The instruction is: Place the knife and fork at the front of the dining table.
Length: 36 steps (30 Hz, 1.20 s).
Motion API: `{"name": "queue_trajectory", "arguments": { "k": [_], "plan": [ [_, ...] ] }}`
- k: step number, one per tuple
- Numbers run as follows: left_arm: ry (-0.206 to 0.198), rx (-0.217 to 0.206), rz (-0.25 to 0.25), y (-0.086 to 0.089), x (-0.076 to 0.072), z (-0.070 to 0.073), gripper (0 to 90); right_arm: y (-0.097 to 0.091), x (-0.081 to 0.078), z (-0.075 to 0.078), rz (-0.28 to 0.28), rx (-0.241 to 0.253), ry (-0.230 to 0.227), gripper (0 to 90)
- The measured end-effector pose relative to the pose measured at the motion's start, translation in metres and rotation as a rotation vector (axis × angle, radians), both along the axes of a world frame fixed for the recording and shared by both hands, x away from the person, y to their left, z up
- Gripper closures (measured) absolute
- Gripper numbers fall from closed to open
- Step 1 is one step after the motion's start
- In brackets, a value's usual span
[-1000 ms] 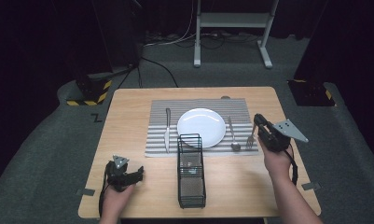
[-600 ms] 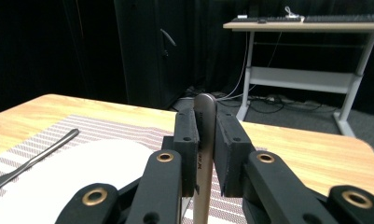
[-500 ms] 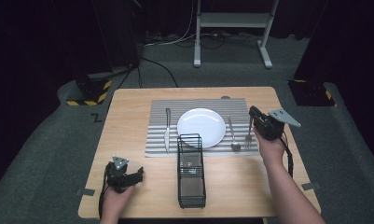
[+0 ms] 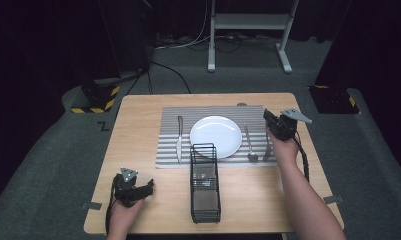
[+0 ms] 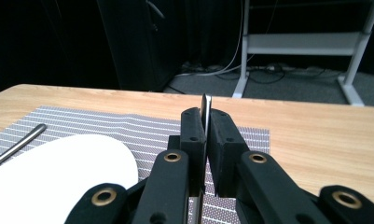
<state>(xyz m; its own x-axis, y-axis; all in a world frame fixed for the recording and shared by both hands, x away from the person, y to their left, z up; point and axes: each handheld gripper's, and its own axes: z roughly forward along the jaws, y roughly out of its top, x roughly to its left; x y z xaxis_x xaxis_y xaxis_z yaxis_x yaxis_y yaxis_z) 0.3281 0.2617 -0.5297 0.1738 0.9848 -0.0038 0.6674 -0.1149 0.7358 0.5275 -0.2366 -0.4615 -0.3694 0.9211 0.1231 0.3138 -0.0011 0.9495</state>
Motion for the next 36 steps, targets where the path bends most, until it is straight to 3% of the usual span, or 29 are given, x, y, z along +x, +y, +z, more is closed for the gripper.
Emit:
{"name": "queue_trajectory", "arguments": {
  "k": [9, 24, 36],
  "plan": [
    [0.002, -0.002, -0.007, 0.000, 0.000, 0.000, 13.9, 0.001, 0.023, -0.018, -0.008, -0.011, 0.061, 83.6],
    [0.002, -0.002, -0.010, 0.000, -0.001, 0.000, 14.2, 0.000, 0.036, -0.044, -0.036, -0.053, 0.152, 83.0],
    [0.002, -0.003, -0.011, 0.000, -0.001, 0.000, 14.2, 0.002, 0.040, -0.044, -0.043, -0.059, 0.154, 83.6]
  ]
}}
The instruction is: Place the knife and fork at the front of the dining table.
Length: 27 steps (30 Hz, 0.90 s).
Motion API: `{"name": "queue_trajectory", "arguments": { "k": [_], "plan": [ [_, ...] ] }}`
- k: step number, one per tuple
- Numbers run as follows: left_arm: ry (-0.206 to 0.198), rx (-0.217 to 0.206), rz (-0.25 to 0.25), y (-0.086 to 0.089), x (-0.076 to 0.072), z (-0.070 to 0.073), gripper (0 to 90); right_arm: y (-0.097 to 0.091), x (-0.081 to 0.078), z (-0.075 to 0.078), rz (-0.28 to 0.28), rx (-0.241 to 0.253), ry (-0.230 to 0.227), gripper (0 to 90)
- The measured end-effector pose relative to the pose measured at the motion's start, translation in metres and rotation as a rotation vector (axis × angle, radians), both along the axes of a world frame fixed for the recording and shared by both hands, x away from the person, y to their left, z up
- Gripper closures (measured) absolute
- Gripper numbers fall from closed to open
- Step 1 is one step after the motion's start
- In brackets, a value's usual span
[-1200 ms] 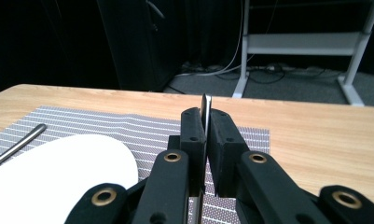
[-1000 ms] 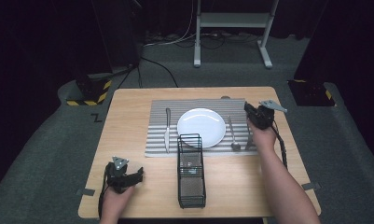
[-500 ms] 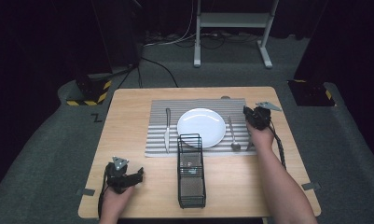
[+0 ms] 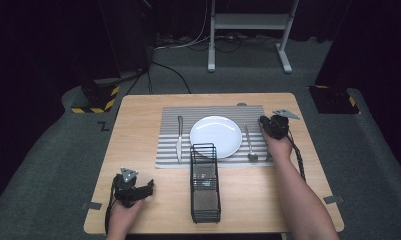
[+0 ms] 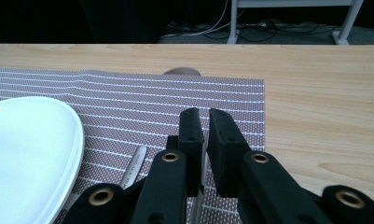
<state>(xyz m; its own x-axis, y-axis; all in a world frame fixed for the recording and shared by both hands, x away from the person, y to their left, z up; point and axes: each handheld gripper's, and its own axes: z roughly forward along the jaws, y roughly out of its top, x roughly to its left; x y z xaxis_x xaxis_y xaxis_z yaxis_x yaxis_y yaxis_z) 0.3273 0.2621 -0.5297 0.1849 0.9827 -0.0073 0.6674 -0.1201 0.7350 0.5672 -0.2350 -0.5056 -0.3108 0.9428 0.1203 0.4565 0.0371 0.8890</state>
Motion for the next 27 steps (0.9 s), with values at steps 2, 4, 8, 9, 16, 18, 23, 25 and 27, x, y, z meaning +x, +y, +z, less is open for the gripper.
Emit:
{"name": "queue_trajectory", "arguments": {
  "k": [2, 4, 8, 9, 16, 18, 23, 25, 27],
  "plan": [
    [0.000, 0.000, 0.000, 0.000, 0.000, 0.000, 14.2, 0.000, 0.001, 0.001, -0.001, 0.000, 0.007, 83.2],
    [0.000, -0.001, 0.000, 0.000, 0.000, 0.000, 14.2, 0.000, 0.001, 0.004, -0.002, 0.002, 0.004, 81.9],
    [0.000, 0.000, 0.000, 0.000, 0.000, 0.000, 14.2, -0.001, -0.004, 0.008, 0.009, -0.022, -0.002, 80.8],
    [0.000, -0.001, 0.000, 0.000, 0.000, 0.000, 14.2, -0.001, -0.005, 0.009, 0.010, -0.026, -0.003, 80.9],
    [0.000, -0.001, 0.000, 0.000, 0.000, 0.000, 14.2, -0.009, -0.025, 0.009, 0.008, -0.140, 0.045, 89.3],
    [0.000, 0.000, -0.001, 0.000, 0.000, 0.000, 14.2, -0.012, -0.032, 0.006, 0.009, -0.167, 0.080, 89.4],
    [0.000, -0.001, 0.000, 0.000, 0.000, 0.000, 14.2, -0.020, -0.042, -0.004, 0.022, -0.212, 0.151, 87.3],
    [0.000, -0.001, 0.000, 0.000, 0.000, 0.000, 14.2, -0.021, -0.041, -0.008, 0.032, -0.207, 0.165, 87.1],
    [-0.001, -0.001, 0.000, 0.000, 0.000, 0.000, 14.2, -0.020, -0.040, -0.011, 0.040, -0.205, 0.175, 87.5]
  ]
}}
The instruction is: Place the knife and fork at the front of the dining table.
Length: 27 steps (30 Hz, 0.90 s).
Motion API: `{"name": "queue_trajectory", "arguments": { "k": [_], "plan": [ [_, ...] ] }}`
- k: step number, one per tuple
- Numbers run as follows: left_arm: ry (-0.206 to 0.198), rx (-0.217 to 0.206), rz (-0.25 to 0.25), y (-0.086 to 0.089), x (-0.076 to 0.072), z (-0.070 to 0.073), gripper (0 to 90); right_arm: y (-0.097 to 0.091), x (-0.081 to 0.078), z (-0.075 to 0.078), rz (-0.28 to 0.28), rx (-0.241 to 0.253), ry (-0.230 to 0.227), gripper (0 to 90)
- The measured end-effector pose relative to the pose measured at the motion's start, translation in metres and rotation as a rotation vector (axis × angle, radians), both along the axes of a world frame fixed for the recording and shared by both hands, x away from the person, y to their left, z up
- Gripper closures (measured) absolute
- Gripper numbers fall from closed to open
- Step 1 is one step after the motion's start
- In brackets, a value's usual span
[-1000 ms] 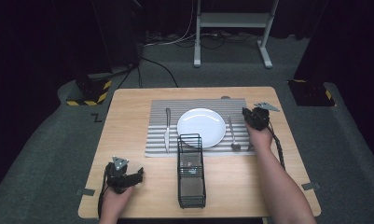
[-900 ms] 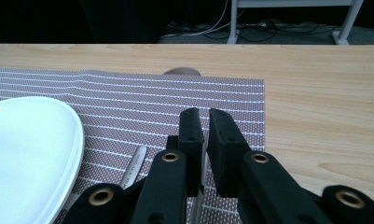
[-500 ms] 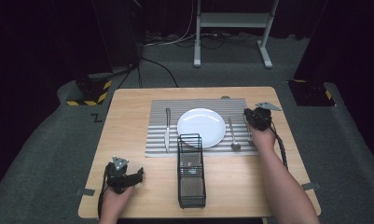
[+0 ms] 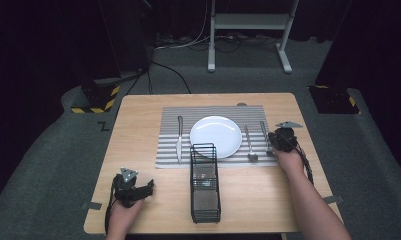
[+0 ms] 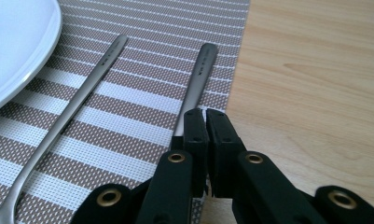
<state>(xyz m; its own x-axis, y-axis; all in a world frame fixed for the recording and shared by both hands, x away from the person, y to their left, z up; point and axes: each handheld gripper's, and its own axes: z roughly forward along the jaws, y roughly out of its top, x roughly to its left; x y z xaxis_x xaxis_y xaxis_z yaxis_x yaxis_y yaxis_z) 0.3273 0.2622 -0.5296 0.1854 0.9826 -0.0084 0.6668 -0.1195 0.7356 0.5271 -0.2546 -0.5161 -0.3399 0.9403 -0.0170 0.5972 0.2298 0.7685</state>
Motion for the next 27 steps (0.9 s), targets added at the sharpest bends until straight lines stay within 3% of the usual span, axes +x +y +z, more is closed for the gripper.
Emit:
{"name": "queue_trajectory", "arguments": {
  "k": [6, 13, 17, 20, 27],
  "plan": [
    [0.000, 0.000, 0.000, 0.000, 0.000, 0.000, 14.2, 0.007, -0.002, -0.004, 0.009, -0.021, 0.006, 87.1],
    [0.000, 0.000, 0.000, 0.000, 0.000, 0.000, 14.2, 0.002, -0.020, -0.004, 0.038, -0.038, -0.006, 84.2],
    [-0.001, 0.002, -0.001, 0.000, 0.000, 0.000, 14.4, 0.001, -0.028, -0.005, 0.032, -0.045, -0.019, 76.0],
    [-0.001, 0.004, 0.000, -0.001, -0.001, 0.000, 14.6, -0.003, -0.039, -0.004, 0.010, -0.037, -0.027, 64.0],
    [0.001, 0.006, -0.006, -0.001, -0.002, 0.000, 14.7, -0.020, -0.086, 0.001, -0.052, -0.054, -0.080, 47.6]
  ]
}}
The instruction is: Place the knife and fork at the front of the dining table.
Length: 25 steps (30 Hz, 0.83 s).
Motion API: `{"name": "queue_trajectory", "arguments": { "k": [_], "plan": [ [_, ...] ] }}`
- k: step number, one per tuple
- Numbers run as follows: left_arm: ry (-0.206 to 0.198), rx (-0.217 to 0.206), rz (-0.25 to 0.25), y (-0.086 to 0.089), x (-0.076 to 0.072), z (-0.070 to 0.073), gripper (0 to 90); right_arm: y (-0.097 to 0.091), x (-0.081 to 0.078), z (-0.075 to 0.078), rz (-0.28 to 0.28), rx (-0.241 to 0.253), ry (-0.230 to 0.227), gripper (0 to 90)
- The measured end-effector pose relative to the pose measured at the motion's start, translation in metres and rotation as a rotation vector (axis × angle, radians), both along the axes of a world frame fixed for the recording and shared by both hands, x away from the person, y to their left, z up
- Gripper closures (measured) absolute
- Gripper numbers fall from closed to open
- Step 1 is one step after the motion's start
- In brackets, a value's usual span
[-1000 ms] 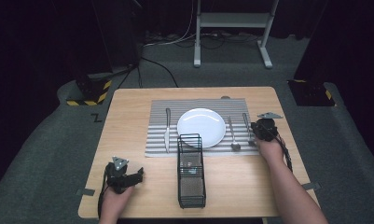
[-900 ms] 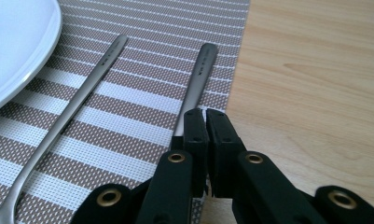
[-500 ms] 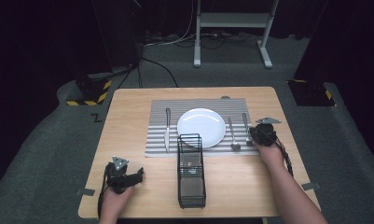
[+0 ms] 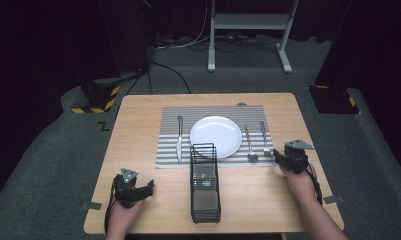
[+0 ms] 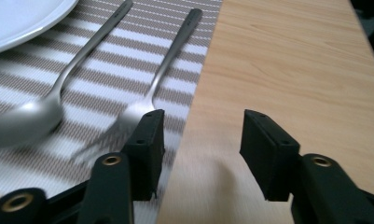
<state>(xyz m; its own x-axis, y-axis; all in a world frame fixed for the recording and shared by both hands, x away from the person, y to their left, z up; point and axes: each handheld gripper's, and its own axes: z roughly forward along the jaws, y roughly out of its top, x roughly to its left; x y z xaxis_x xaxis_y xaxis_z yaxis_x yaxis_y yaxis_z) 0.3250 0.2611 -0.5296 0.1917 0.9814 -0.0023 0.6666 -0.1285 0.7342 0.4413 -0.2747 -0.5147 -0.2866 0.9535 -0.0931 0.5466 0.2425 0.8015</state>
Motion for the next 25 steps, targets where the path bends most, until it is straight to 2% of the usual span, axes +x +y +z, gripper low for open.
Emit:
{"name": "queue_trajectory", "arguments": {
  "k": [5, 7, 9, 11, 12, 15, 25],
  "plan": [
    [-0.001, -0.001, -0.007, -0.001, -0.001, 0.000, 14.5, -0.002, -0.039, -0.006, -0.007, -0.018, 0.014, 40.2],
    [0.000, 0.002, -0.008, 0.000, -0.001, 0.000, 14.5, -0.001, -0.049, -0.008, 0.001, -0.019, 0.053, 36.6],
    [0.000, 0.000, -0.010, -0.001, -0.001, 0.000, 14.6, -0.001, -0.061, -0.008, 0.023, -0.026, 0.058, 32.4],
    [-0.001, 0.002, -0.013, -0.001, -0.002, 0.000, 14.5, -0.003, -0.071, -0.009, 0.041, -0.015, 0.067, 27.9],
    [-0.001, 0.002, -0.017, -0.001, -0.002, 0.000, 14.5, -0.005, -0.076, -0.009, 0.050, 0.003, 0.086, 24.3],
    [0.001, -0.002, -0.020, -0.001, -0.002, 0.000, 14.4, -0.006, -0.079, -0.010, 0.066, 0.040, 0.125, 16.9],
    [0.003, -0.003, -0.024, -0.001, -0.002, 0.000, 14.0, -0.003, -0.078, -0.010, 0.061, 0.037, 0.132, 13.4]
  ]
}}
